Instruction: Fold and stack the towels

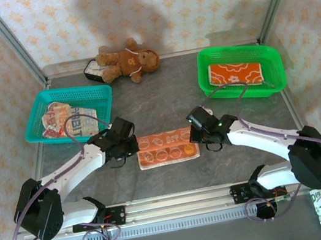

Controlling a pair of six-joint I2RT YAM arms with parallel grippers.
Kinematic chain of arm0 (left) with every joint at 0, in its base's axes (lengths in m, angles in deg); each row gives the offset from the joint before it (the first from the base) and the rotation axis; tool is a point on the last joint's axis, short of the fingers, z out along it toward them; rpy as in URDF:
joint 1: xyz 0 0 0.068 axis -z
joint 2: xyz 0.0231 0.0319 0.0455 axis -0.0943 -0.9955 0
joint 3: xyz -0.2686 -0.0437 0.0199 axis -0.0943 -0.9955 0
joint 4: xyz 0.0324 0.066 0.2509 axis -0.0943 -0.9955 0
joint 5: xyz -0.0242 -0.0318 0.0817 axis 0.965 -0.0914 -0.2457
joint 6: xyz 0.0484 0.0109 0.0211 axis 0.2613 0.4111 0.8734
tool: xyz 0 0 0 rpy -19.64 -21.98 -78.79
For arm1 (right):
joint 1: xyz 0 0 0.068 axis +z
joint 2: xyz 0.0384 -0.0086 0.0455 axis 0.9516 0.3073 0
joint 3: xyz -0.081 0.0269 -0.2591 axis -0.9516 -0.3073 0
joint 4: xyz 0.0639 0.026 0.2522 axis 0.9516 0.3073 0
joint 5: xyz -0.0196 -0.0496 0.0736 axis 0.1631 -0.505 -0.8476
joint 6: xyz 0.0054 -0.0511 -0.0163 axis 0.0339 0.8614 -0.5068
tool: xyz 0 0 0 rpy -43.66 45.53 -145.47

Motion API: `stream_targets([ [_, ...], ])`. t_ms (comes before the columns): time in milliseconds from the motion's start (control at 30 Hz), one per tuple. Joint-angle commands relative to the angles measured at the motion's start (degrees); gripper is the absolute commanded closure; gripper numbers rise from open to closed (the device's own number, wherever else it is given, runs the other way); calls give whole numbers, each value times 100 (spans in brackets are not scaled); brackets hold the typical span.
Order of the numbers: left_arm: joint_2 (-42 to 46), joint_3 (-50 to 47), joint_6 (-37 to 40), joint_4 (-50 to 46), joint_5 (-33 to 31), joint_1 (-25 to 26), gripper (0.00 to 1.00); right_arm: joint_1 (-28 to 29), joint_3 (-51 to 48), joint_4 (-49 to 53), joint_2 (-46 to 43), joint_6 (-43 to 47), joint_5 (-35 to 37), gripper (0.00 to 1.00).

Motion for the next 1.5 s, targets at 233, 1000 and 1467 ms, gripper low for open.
stream_targets([
  [233, 582, -190, -411, -645, 173, 311, 100, 24, -299, 527, -471, -113, -85, 100],
  [1000, -90, -814, -576, 65, -183, 661, 100, 476, -1020, -301, -145, -578, -285, 100],
  [1467, -329, -172, 9, -199, -361, 648, 57, 476, -861, -283, -387, -363, 103, 45],
])
